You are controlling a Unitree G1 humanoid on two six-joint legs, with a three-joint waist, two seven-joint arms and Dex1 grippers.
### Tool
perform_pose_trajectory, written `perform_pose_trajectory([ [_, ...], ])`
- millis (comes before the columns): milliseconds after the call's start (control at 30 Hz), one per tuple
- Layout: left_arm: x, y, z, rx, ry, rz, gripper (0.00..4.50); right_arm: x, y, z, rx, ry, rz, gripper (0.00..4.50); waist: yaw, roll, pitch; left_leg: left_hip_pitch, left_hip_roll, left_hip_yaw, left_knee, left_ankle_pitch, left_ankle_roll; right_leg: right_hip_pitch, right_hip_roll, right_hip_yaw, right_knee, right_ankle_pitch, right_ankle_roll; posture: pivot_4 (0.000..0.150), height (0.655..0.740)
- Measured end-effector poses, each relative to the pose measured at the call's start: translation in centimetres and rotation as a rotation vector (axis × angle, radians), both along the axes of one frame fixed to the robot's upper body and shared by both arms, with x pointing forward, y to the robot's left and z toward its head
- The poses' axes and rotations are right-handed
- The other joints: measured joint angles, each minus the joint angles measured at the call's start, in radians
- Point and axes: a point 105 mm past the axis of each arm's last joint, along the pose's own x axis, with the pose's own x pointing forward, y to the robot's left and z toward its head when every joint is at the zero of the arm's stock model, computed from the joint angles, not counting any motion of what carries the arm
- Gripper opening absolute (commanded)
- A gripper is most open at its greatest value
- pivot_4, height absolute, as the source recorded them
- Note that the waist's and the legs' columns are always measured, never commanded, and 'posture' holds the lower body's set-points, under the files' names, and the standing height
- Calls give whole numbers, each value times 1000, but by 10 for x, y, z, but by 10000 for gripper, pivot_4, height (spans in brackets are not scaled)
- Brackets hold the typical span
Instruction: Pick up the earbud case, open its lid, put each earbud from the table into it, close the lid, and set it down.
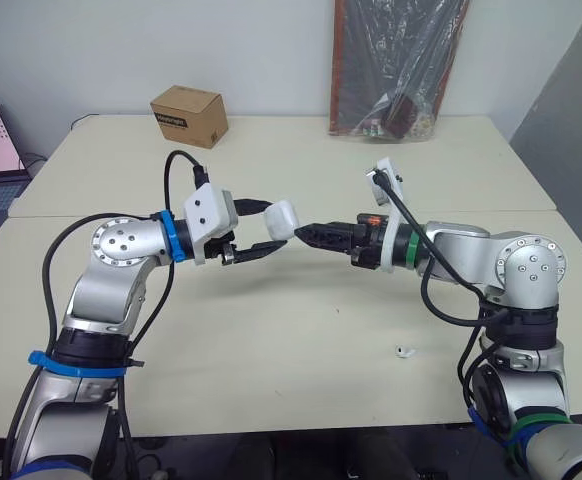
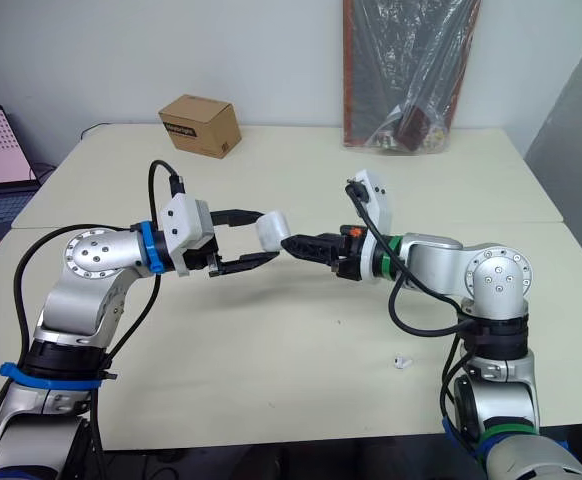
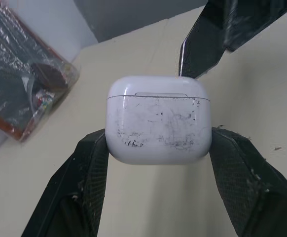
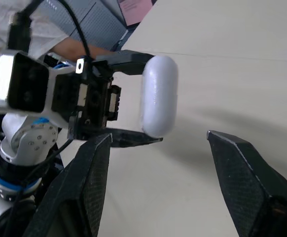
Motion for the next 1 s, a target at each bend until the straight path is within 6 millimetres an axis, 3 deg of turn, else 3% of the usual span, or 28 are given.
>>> perform_pose_trajectory([
  [167,-2,-5,8,21,-56,-37,27131,-1,4,7,45,28,-14,32225,-1,0,0,0,1,0,0,0,0,0,1,0,0,0,0,1500,7400],
  [600,-4,-20,4,-2,-47,-87,27131,-7,18,8,59,80,17,32225,-2,0,0,0,1,0,0,0,0,0,1,0,0,0,0,1500,7400],
  [733,-5,-21,6,-10,-43,-90,27131,-4,15,6,54,95,-3,20192,-2,0,0,0,1,0,0,0,0,0,1,0,0,0,0,1500,7400],
  [1000,-5,-19,6,-7,-42,-91,27131,-3,16,5,54,103,-4,20192,-2,0,0,0,1,0,0,0,0,0,1,0,0,0,0,1500,7400],
])
